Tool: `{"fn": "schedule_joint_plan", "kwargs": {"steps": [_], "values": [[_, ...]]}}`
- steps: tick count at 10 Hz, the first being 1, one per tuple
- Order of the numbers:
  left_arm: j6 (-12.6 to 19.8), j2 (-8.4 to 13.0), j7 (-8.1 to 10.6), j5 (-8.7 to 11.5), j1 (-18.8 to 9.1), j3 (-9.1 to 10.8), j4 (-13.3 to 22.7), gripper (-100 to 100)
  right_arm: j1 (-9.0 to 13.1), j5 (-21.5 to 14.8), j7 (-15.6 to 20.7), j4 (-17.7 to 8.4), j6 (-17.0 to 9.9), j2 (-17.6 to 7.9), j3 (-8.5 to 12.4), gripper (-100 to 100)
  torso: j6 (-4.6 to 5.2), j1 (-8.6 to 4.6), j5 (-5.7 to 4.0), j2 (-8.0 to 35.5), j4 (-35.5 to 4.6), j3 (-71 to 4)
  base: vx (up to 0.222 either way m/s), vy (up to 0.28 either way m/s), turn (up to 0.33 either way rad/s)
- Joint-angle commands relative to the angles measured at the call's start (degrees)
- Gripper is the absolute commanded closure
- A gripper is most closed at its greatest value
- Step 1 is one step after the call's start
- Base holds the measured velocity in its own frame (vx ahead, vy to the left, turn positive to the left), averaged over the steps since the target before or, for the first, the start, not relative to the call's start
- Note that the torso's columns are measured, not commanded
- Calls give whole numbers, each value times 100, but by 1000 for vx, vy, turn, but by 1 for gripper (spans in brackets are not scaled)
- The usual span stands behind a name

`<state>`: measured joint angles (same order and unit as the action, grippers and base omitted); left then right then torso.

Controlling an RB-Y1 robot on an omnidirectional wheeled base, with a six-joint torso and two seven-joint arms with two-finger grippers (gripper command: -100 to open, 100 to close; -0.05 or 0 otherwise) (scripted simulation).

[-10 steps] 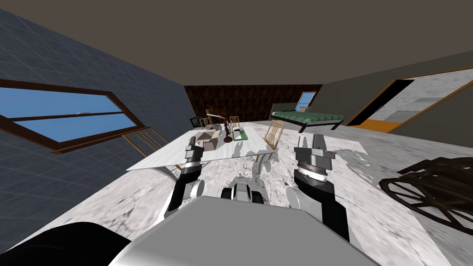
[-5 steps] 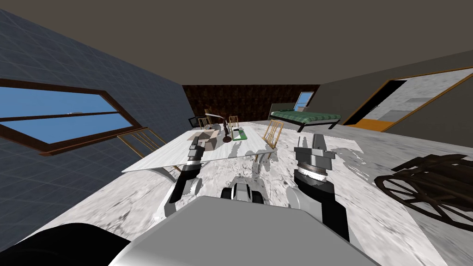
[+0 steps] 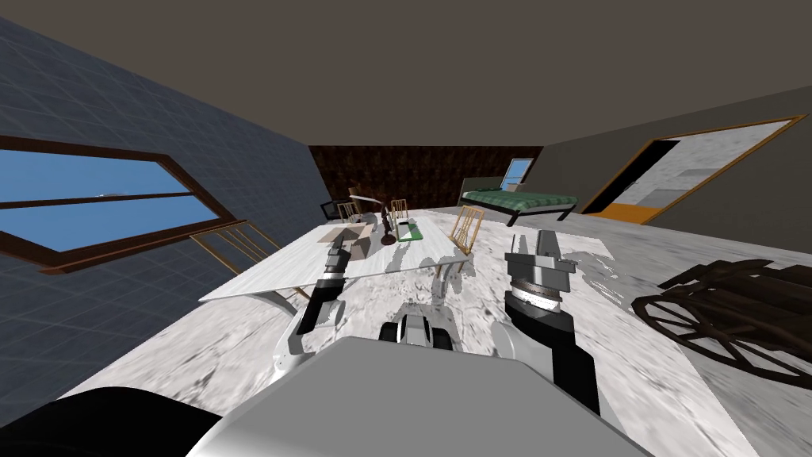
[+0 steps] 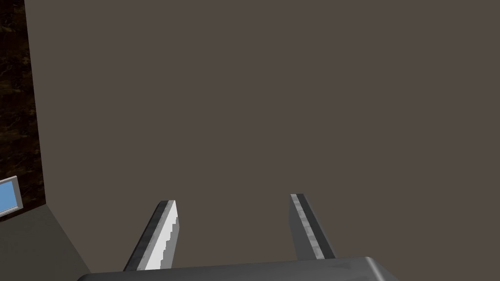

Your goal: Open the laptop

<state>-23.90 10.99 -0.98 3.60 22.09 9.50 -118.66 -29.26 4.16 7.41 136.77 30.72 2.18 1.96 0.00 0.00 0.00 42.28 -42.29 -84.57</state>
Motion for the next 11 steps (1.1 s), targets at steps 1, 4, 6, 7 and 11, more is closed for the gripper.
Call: {"fn": "schedule_joint_plan", "kwargs": {"steps": [1,4,6,7,11], "values": [[-117,100,-69,-5,-221,142,385,-100,0,0,0,0,0,0,0,0,-1,-1,0,1,0,0,3,0,-41],[-253,207,-151,-8,-526,340,866,-100,0,0,0,0,0,0,0,0,0,0,0,0,0,0,4,0,-40],[-323,253,-195,-12,-683,441,1207,-100,0,0,0,0,0,0,0,0,-1,-1,0,0,0,0,5,-1,-31],[-393,295,-240,-19,-843,540,1395,-100,0,0,0,0,0,0,0,0,0,-1,0,-1,0,0,8,-5,-69],[-529,365,-334,-44,-1165,731,2012,-100,0,0,0,0,0,0,0,0,-1,-1,0,1,0,0,8,-7,-32]]}}
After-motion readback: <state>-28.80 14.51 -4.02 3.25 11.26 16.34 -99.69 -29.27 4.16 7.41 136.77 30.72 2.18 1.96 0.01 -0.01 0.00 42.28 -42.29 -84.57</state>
